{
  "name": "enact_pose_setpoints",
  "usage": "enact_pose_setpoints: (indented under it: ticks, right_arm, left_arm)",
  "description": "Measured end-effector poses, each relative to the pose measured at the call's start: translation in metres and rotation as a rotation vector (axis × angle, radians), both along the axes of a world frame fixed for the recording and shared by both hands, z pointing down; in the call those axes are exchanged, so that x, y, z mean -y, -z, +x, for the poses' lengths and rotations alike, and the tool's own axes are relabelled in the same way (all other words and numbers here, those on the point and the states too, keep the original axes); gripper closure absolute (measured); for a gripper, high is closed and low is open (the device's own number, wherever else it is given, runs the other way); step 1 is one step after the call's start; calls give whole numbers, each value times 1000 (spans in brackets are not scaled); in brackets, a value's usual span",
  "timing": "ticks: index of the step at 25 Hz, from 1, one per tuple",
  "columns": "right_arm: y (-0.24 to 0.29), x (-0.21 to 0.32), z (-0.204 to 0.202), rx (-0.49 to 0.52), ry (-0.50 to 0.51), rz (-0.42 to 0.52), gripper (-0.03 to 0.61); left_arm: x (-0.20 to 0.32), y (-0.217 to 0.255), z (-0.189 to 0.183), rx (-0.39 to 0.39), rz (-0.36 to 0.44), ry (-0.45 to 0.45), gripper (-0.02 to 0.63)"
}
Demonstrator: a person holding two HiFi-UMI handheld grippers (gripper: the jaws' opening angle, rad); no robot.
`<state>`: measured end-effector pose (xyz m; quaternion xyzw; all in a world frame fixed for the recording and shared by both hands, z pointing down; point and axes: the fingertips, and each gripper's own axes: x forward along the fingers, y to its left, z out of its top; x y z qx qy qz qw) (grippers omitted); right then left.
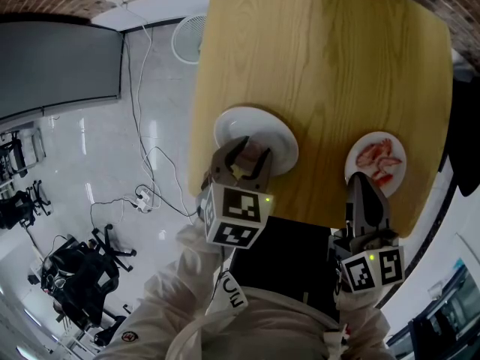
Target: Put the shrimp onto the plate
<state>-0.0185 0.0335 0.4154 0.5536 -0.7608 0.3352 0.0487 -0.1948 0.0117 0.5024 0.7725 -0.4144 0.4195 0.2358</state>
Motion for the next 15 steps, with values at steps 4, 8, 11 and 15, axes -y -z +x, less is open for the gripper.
enact_pose_setpoints:
  ticks: [4, 8, 11, 15]
  right_arm:
    - [1, -1, 1, -1, -7, 0, 554]
    - [1, -2, 3, -1, -13, 1, 554]
    - [2, -2, 5, 1, -17, -1, 554]
    - [-1, -3, 7, 4, -22, -5, 554]
  left_arm:
    - [0, 0, 3, -12, -5, -4, 467]
    - [-1, 0, 4, -23, -11, -1, 489]
    - [0, 1, 4, -29, -10, 5, 499]
    - [1, 0, 5, -38, -3, 6, 502]
